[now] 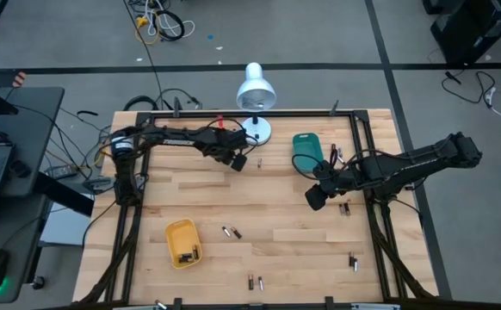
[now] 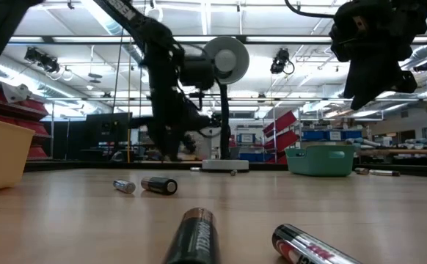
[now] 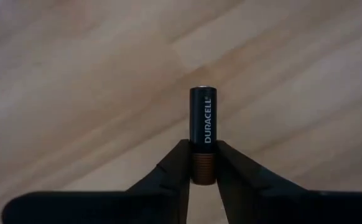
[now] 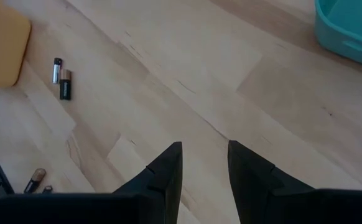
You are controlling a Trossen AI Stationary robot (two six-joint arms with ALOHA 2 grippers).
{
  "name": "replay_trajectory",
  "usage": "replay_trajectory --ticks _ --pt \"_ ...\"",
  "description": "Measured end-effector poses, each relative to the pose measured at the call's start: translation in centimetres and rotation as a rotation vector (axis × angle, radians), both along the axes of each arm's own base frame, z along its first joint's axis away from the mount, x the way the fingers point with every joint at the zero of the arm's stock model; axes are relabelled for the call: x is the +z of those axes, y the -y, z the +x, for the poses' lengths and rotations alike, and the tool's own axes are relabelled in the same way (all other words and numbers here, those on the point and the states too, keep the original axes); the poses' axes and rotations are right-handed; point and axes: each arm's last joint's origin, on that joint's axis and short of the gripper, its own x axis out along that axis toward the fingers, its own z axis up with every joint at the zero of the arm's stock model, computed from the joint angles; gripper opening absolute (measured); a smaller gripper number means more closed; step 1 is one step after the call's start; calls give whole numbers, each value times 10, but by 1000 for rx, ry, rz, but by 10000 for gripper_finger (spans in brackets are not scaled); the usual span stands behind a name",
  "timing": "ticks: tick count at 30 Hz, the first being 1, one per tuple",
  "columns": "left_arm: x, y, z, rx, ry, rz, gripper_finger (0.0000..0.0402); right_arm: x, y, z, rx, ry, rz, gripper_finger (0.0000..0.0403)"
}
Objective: Sort batteries
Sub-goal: Put the golden battery into the yellow bin
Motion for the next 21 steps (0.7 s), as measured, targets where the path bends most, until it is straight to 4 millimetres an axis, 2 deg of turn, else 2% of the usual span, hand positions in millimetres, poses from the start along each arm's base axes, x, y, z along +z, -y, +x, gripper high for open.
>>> replay_trajectory --ticks 5,8,14,21 --pt "23 17 -16 -65 -78 -38 69 0 5 1 -10 0 -17 115" --pt "40 33 -26 -202 -111 -92 75 0 7 1 -14 -1 -23 115" --pt "75 70 -52 -372 -163 -151 77 1 12 3 18 11 -58 115" --pt "113 122 -81 -587 -106 -111 76 3 18 7 51 47 -86 115"
